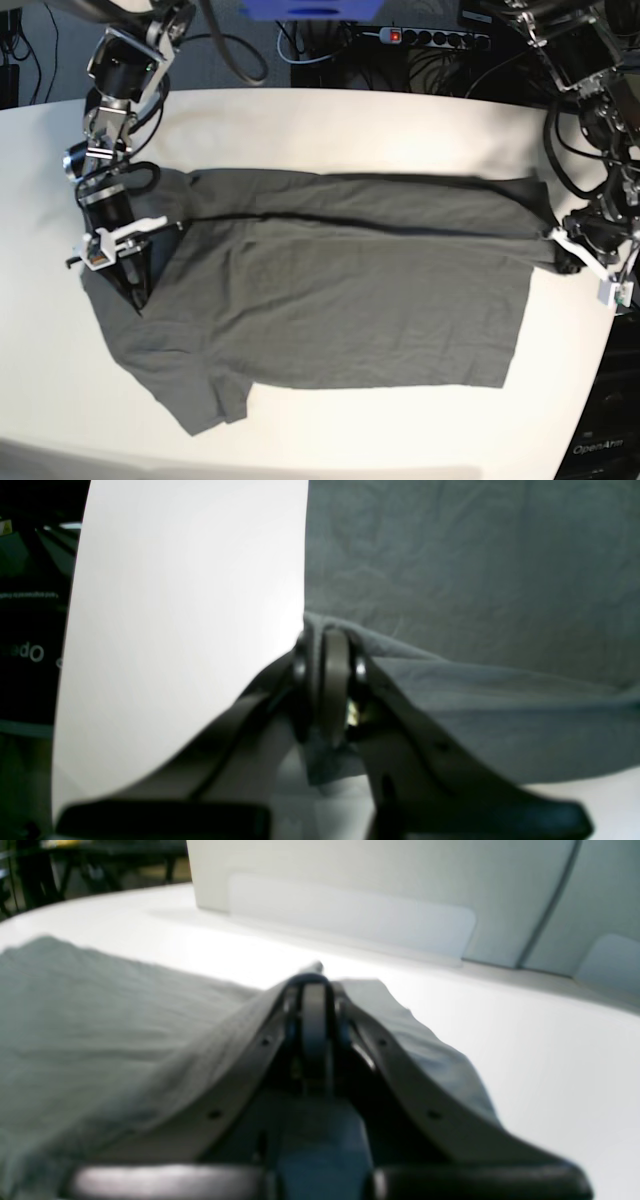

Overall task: Fold the T-shirt properly
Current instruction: 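Lower both grippers, laying the shoulder edge back onto the shirt body, then hold the shoulder edge with both grippers and drag it toward the robot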

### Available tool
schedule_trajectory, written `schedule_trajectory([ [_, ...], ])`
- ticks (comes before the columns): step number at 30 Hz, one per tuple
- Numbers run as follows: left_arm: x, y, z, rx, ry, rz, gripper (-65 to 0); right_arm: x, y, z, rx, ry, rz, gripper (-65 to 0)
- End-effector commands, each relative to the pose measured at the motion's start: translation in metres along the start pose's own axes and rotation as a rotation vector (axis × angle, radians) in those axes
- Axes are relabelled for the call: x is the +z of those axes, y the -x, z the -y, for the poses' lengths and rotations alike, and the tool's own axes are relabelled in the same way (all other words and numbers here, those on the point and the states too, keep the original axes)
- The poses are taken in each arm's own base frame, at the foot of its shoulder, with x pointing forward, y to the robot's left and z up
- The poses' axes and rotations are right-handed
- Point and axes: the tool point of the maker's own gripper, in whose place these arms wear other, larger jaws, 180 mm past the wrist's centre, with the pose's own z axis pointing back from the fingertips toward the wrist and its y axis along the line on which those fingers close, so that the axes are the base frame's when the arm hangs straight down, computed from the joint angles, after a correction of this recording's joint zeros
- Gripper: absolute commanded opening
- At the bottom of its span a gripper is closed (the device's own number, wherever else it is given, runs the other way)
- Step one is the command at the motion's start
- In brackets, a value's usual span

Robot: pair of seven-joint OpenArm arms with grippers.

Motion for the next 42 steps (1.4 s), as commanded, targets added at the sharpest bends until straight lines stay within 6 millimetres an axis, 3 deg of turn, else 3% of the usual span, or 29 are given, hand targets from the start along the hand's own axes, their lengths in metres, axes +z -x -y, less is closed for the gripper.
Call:
schedule_trajectory([
  [1, 0.003, -0.012, -0.006, -0.021, -0.018, 0.034, -62.6, -0.008, -0.014, 0.01, 0.006, 0.014, 0.057, -64.3],
  [5, -0.002, -0.005, -0.013, -0.029, -0.055, -0.001, -62.6, -0.01, -0.003, 0.022, -0.014, 0.019, 0.029, -64.3],
  [15, -0.017, -0.01, 0.018, -0.133, -0.011, 0.012, -62.6, -0.003, 0.008, 0.031, -0.01, 0.012, -0.017, -64.3],
  [21, -0.016, -0.023, 0.013, -0.133, -0.025, 0.037, -62.6, -0.01, 0.003, 0.033, -0.004, 0.01, -0.003, -64.3],
  [32, -0.025, -0.007, 0.003, -0.11, -0.028, -0.019, -62.6, -0.012, 0.011, 0.022, 0.008, -0.019, -0.034, -64.3],
  [39, -0.026, -0.01, 0.002, -0.107, -0.027, -0.015, -62.5, -0.011, 0.014, 0.019, 0.019, -0.033, -0.052, -64.1],
  [42, -0.026, -0.012, 0.002, -0.107, -0.03, -0.011, -62.4, -0.011, 0.014, 0.019, 0.021, -0.034, -0.048, -59.9],
])
